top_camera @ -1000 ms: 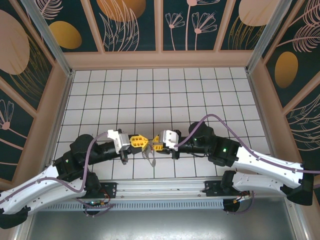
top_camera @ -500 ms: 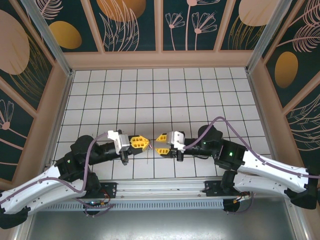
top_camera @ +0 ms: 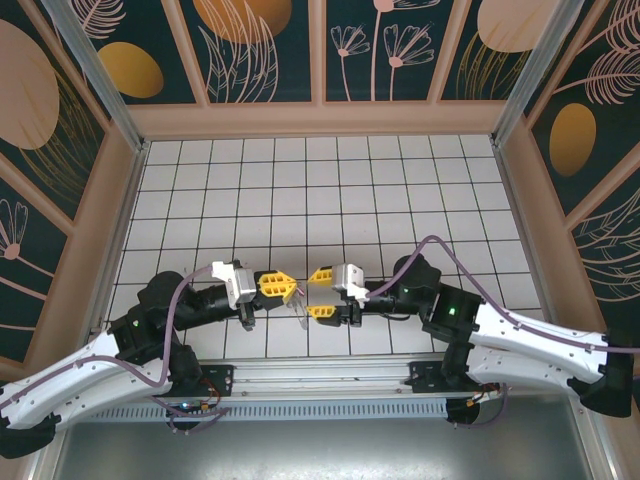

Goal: Put the keys on the keyring

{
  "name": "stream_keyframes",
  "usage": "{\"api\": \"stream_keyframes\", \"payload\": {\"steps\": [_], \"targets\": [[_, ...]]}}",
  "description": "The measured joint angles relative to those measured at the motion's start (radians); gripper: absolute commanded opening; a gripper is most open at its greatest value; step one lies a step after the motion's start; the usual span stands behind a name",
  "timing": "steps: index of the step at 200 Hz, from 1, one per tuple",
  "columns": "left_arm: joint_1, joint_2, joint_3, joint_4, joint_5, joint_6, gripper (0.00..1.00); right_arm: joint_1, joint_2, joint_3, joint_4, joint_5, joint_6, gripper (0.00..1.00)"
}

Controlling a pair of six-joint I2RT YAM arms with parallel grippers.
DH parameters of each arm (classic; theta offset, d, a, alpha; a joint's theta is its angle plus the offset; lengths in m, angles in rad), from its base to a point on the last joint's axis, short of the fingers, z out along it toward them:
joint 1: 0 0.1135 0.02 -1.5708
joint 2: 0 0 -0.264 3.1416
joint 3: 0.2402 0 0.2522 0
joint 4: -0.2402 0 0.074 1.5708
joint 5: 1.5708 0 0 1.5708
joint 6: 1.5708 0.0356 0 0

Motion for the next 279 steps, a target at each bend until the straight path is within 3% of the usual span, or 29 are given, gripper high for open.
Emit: {"api": "stream_keyframes", "payload": {"steps": [42,77,153,279], "targets": [[0.000,0.000,0.000,0.000,0.000,0.000,0.00,0.008,0.040,0.000,0.029,-0.011,-0.001,0.43],[0.000,0.000,0.000,0.000,-0.003,0.000,0.00,0.010,0.063,0.000,0.044,-0.013,-0.010,0.33],[0.000,-0.005,-0.003,0.000,-0.008,0.000,0.00,0.010,0.074,0.000,0.086,0.022,-0.028,0.00],[0.000,0.006,-0.058,-0.005,-0.111,0.001,0.00,0.022,0.033,0.045,-0.048,0.301,-0.144,0.00]]}}
